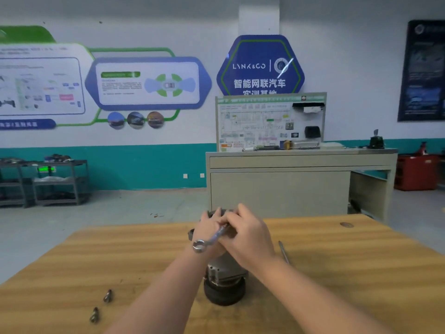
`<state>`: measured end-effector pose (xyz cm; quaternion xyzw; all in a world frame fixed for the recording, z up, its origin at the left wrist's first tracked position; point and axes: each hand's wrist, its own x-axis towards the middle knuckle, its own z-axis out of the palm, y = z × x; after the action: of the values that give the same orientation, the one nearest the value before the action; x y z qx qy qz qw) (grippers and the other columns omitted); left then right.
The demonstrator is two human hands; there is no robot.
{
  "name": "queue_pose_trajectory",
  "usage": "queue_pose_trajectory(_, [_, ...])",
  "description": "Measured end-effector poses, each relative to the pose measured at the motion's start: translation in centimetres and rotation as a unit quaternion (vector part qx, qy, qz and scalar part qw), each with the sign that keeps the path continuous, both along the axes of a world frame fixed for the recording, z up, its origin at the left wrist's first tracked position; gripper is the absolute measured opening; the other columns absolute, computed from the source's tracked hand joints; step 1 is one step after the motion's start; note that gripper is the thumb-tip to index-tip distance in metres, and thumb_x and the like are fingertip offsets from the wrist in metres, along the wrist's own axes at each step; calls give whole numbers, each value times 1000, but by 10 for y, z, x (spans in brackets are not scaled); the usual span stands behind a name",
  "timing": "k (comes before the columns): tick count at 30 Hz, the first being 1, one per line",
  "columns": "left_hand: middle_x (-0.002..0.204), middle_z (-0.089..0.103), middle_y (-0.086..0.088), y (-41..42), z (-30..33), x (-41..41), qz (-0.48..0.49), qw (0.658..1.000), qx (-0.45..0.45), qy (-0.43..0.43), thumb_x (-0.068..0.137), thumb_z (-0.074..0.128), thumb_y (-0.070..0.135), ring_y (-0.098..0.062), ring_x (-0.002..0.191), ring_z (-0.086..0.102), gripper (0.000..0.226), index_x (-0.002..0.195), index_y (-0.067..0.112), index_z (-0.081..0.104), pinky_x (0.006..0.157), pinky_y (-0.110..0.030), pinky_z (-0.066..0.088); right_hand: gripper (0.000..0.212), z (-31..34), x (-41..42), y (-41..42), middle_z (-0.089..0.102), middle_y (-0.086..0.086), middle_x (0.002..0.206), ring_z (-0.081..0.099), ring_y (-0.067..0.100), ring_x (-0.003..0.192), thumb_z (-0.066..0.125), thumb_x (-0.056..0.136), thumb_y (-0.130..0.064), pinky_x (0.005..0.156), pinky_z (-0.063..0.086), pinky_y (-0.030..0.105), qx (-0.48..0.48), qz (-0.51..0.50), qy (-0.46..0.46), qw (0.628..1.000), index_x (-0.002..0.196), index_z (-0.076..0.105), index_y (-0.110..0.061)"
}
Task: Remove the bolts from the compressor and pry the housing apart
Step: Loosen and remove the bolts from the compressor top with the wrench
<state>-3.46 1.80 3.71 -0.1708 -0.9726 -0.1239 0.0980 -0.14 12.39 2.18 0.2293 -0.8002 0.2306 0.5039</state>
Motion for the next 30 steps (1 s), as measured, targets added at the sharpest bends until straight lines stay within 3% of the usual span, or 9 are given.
queue_pose_trajectory(5, [161, 20, -7, 7, 3, -3, 15, 1000, 9, -18, 100, 31, 50, -36, 147, 13, 55, 151, 29, 30, 118, -55, 12, 24, -32, 1, 35, 66, -10, 80, 61, 3, 78, 52, 91, -29, 70, 47, 14, -264, 142, -31, 953, 83, 74, -25])
queue_pose_trajectory(8, [163, 14, 4, 4, -5, -13, 11, 999, -52, 10, 98, 18, 60, -43, 147, 4, 53, 150, 45, 23, 116, -61, 4, 36, -27, -18, 48, 70, 3, 72, 62, 18, 66, 48, 98, -20, 58, 52, 23, -505, 243, -179, 809, 76, 76, -16])
queue_pose_trajectory(10, [160, 22, 14, 2, 1, -15, -19, 1000, 2, 18, 99, 25, 58, -36, 149, 2, 48, 144, 46, 35, 116, -59, -4, 36, -16, -33, 59, 64, 9, 60, 58, 20, 53, 46, 98, -13, 45, 48, 25, -593, 308, -252, 700, 72, 71, -7])
queue_pose_trajectory(13, [144, 50, 12, -5, 12, -19, -93, 988, 120, -12, 94, 54, 46, -20, 146, 23, 33, 124, 35, 64, 119, -43, 16, 27, 0, -56, 73, 56, 9, 52, 51, 15, 41, 52, 97, -17, 36, 40, 23, -609, 321, -335, 643, 73, 56, -6])
queue_pose_trajectory(16, [111, 71, 7, -3, 17, -25, -118, 976, 180, -27, 86, 65, 41, -13, 112, 58, 22, 102, 29, 74, 96, -35, 47, 26, 11, -81, 81, 49, 4, 49, 41, 11, 36, 52, 96, -22, 32, 32, 19, -581, 322, -407, 627, 75, 52, -6])
queue_pose_trajectory(20, [99, 72, 17, 3, 11, -28, -75, 970, 230, 3, 79, 73, 43, 3, 103, 58, 19, 96, 34, 76, 87, -22, 47, 22, 25, -105, 76, 44, 0, 46, 35, 6, 33, 54, 96, -22, 29, 25, 16, -526, 303, -475, 637, 84, 55, -3])
queue_pose_trajectory(23, [79, 73, 17, 4, 15, -26, -91, 931, 351, -32, 80, 77, 31, 7, 75, 62, 5, 84, 28, 76, 70, -14, 47, 25, 40, -112, 65, 42, -2, 44, 33, 6, 31, 50, 99, -24, 29, 24, 16, -514, 312, -459, 654, 80, 53, -7])
queue_pose_trajectory(27, [74, 75, 12, -1, 39, -19, -116, 851, 510, -39, 89, 67, 19, 5, 69, 67, 8, 90, 12, 71, 61, -6, 47, 21, 63, -102, 59, 49, 0, 48, 40, 5, 33, 63, 87, -17, 28, 28, 15, -576, 416, -407, 574, 69, 55, -10])
queue_pose_trajectory(30, [71, 74, 7, -18, 49, -12, -123, 859, 495, 36, 91, 61, 16, -3, 69, 70, 8, 86, 19, 66, 64, -10, 50, 16, 60, -84, 55, 53, -1, 48, 45, 2, 33, 73, 64, -12, 28, 32, 12, -619, 492, -381, 479, 55, 59, -12])
